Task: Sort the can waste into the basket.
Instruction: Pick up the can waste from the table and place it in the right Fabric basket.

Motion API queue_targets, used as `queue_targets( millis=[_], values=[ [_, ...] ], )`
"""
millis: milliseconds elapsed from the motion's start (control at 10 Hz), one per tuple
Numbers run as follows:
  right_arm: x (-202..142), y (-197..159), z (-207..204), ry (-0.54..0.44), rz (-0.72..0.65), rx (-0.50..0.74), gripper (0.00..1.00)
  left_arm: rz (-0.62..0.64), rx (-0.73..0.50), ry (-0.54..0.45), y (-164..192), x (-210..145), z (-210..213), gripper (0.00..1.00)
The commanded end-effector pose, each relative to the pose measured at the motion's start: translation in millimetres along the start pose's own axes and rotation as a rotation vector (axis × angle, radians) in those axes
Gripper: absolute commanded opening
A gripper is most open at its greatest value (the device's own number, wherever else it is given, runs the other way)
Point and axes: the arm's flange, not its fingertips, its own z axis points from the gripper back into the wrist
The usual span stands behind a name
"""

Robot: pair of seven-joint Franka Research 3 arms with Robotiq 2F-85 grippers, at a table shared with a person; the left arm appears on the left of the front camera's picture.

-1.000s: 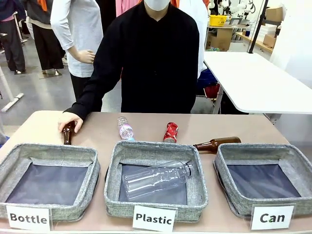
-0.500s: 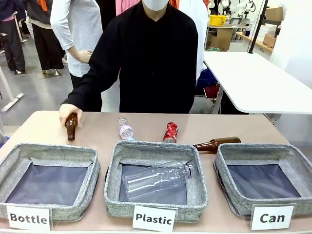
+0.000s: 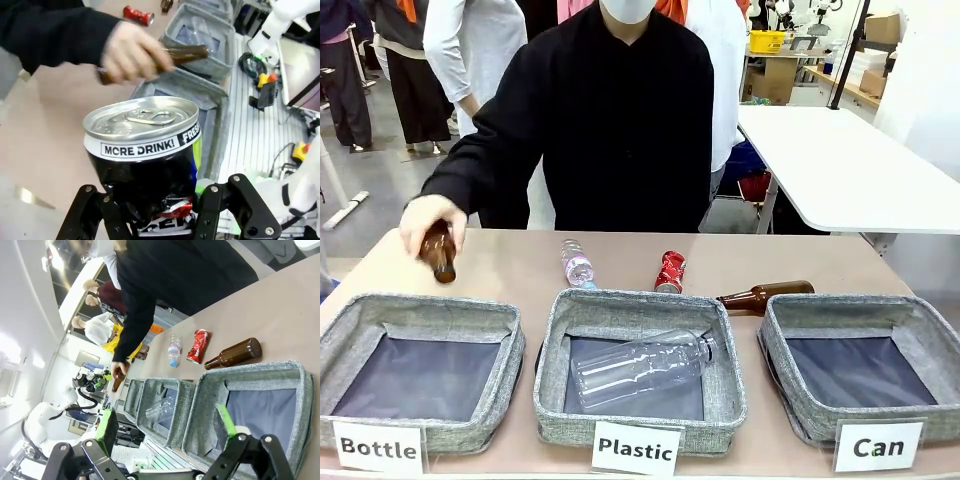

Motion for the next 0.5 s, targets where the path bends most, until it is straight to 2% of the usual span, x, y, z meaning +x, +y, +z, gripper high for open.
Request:
queue_targets(
  millis=[0, 100, 200, 300, 400],
  values=[
    [1, 0, -1, -0.022, 0.026, 0.019, 1.0, -0.042, 0.023, -0.036, -9, -54, 53, 0.0],
    [1, 0, -1, -0.022, 0.026, 0.019, 1.0, -0.077, 0.024, -0.078, -25, -92, 81, 0.0],
    [1, 0, -1, -0.022, 0.026, 0.019, 1.0, -0.072, 0.103, -0.147, -56, -129, 98, 0.0],
    [1, 0, -1, -0.022, 0.026, 0.019, 1.0, -0.06, 0.149, -0.197, -81, -152, 100, 0.0],
    [1, 0, -1, -0.022, 0.026, 0.019, 1.0, -0.042, 0.165, -0.216, -88, -160, 97, 0.0]
  ],
)
